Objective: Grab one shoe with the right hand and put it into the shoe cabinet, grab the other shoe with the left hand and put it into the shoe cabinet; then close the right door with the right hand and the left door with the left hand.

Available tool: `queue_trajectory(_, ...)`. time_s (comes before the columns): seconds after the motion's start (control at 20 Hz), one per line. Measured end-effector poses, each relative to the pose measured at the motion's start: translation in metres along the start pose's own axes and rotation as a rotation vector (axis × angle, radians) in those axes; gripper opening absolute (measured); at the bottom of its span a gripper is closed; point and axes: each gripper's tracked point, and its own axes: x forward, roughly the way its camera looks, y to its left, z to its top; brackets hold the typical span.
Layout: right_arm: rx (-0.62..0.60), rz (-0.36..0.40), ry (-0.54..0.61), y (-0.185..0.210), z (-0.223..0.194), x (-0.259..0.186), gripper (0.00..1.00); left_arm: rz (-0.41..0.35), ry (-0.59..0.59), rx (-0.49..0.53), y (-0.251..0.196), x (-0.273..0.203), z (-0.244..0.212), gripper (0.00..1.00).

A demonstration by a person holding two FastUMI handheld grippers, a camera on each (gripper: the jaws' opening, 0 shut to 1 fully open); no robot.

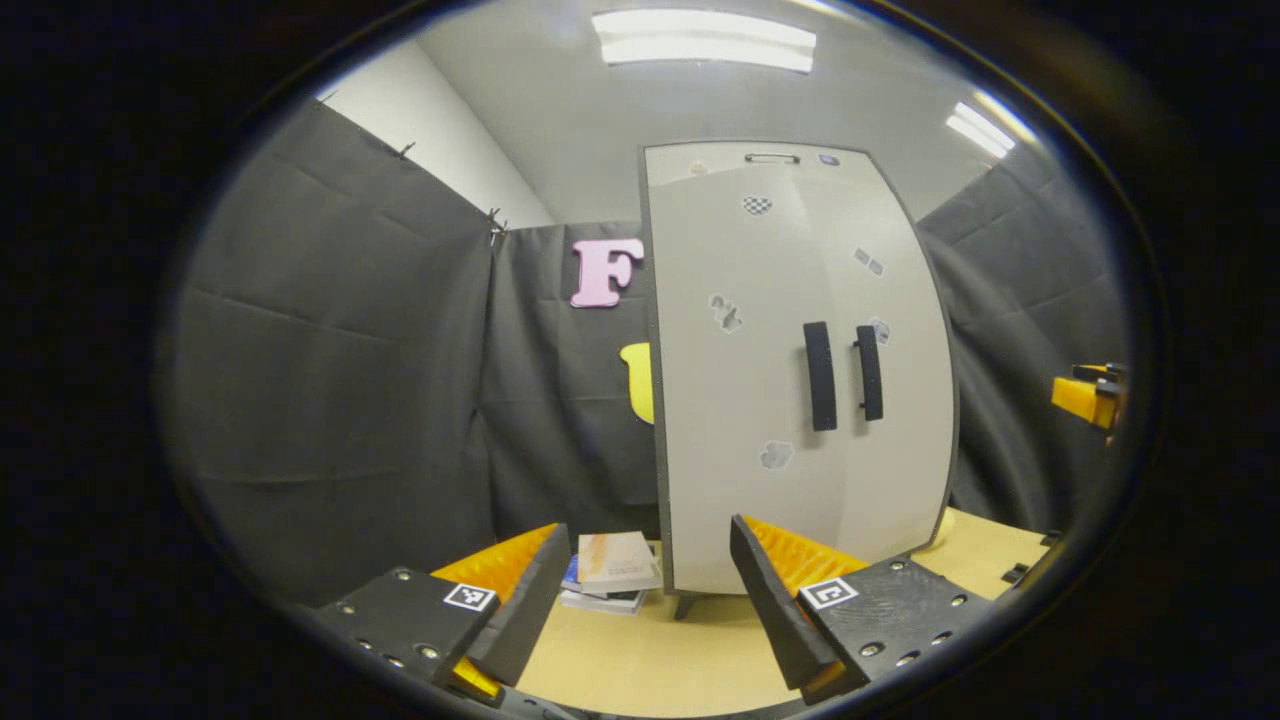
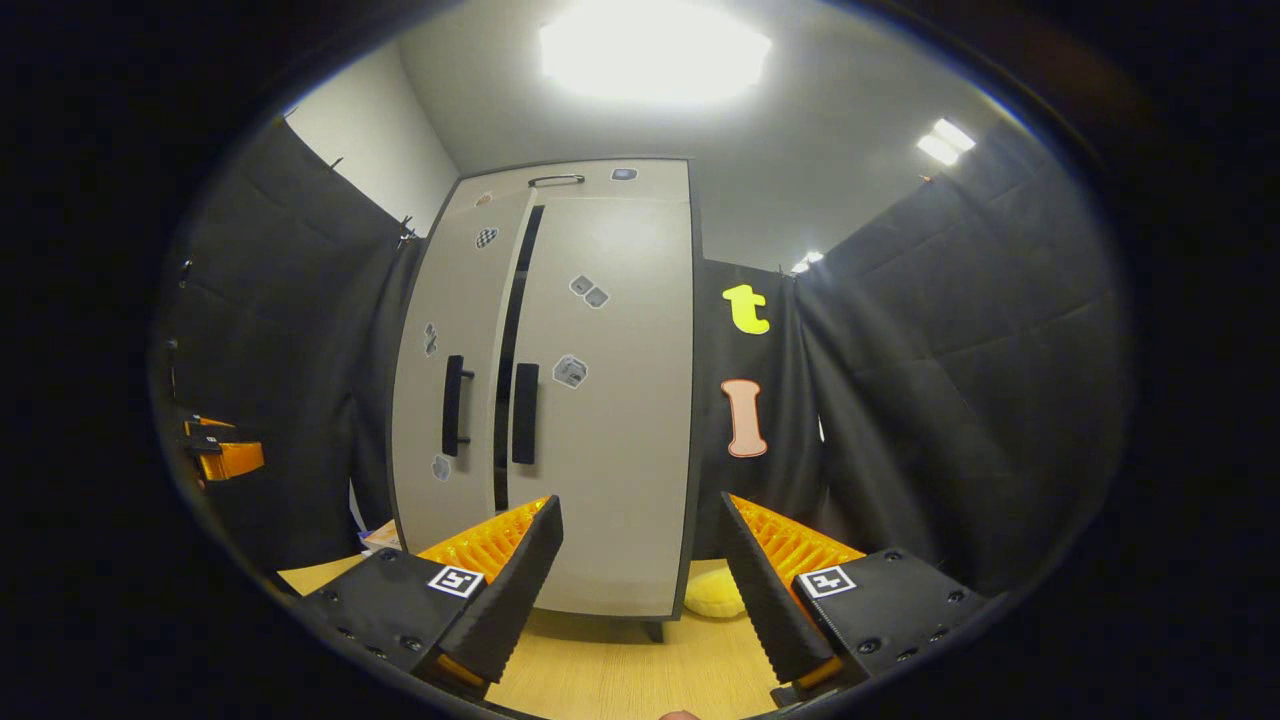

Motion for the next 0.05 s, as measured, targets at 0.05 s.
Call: queue_trajectory(0.05, 0.005, -0.004, -0.002, -0.0004, 0.0007, -0.0005, 0.98, 0.002, -0.005, 0.005, 0.0007, -0.0001, 0.0025, 1.0)
